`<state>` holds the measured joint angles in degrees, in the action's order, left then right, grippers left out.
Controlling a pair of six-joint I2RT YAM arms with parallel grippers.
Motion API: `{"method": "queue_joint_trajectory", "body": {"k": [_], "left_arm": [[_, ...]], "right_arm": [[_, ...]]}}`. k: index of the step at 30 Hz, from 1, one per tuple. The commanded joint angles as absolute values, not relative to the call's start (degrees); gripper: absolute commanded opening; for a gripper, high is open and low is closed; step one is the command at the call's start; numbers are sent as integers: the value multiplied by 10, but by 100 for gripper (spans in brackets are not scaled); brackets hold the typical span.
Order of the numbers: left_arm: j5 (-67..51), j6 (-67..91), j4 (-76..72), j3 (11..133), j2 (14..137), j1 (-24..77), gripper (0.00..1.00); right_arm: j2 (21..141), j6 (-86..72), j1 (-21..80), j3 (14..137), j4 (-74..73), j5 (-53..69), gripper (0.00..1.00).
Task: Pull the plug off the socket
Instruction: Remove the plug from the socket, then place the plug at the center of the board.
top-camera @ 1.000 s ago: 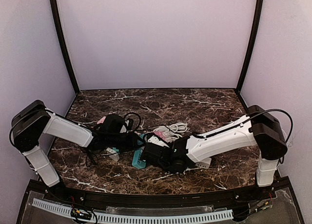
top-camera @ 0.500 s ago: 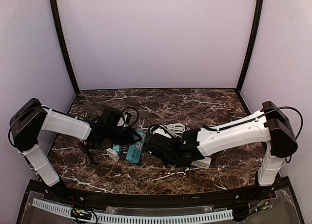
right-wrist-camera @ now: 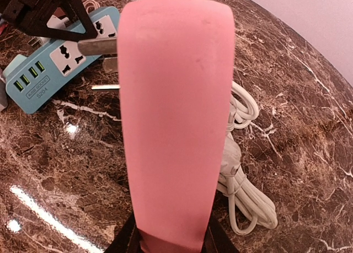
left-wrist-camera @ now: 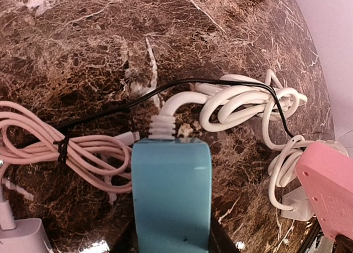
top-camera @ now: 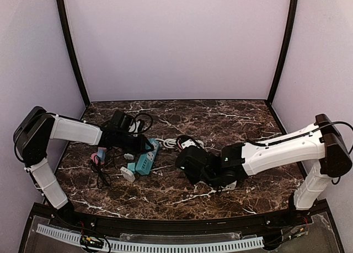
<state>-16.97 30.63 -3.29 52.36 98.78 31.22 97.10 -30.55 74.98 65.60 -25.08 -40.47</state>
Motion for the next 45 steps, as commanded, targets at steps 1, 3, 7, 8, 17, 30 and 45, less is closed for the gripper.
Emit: {"method": "queue_joint_trajectory", "body": {"k": [1,3,7,8,17,30,45], "left_arm": [[-140,355,-43,535,968,299,41],[-126,366,-54,526,957,299,56],[-123,347,-15,536,943,299,75],[-122,341,-9,540,941,300,78],[-101,252,122,599,863,300,95],[-191,91,211,726,828,300,95],[-416,257,-15,612,844,311,91]], "right_arm": [[927,-294,743,617,-183,-418,0],[923,-282,743,622,-181,-412,0],[905,-265,743,616,-181,-425,0],[898,-264,743,613,-181,-427,0],[868,-232,743,589,-166,-425,0],[799,-180,743,516,-88,-403,0],[829,-41,742,544,-51,-439,0]]}}
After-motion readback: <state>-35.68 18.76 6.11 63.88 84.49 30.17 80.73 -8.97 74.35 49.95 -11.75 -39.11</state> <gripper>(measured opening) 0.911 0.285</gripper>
